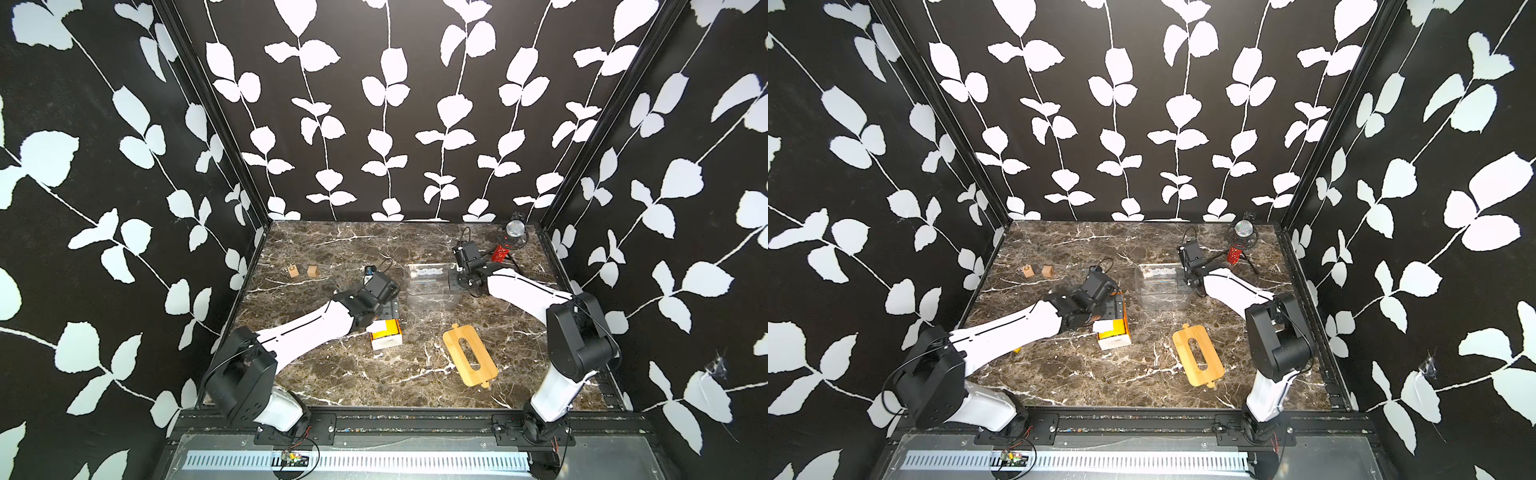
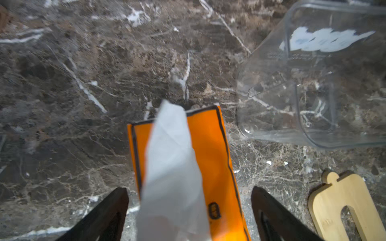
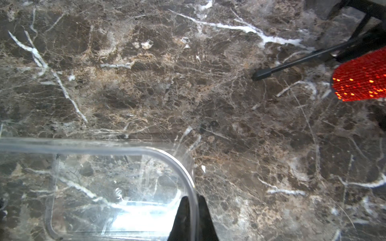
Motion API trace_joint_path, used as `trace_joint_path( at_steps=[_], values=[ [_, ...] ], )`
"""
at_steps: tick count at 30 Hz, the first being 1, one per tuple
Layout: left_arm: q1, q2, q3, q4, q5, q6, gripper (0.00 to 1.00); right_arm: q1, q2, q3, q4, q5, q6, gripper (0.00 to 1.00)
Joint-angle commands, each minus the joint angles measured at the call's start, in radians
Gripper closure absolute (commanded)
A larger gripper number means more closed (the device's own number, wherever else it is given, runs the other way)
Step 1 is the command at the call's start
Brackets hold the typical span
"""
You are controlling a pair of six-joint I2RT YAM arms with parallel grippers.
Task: Put the tissue paper into the tissue box
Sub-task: Pick up the paper towel from the center of the board.
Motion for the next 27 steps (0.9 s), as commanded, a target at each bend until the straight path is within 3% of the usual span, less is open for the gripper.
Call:
trace_joint_path(
  at_steps=[1, 9, 15, 27],
  values=[
    [-0.007, 0.027, 0.047, -0.053, -0.034, -0.038, 0.07, 0.003, -0.050, -0.055, -0.049, 0.067, -0.056, 1.00],
    [-0.007, 0.111, 0.074, -0.068, -0.012, -0.054, 0.05, -0.001, -0.084, -0.081, -0.069, 0.059, -0.075, 1.00],
    [-0.007, 0.160, 0.104, -0.132, -0.043, -0.032, 0.04, 0.003, -0.120, -0.079, -0.069, -0.015, -0.054, 1.00],
    [-0.007, 0.085, 0.210, -0.234, -0.091, 0.057, 0.01, 0.018, -0.121, -0.081, -0.063, -0.048, -0.025, 1.00]
  ],
)
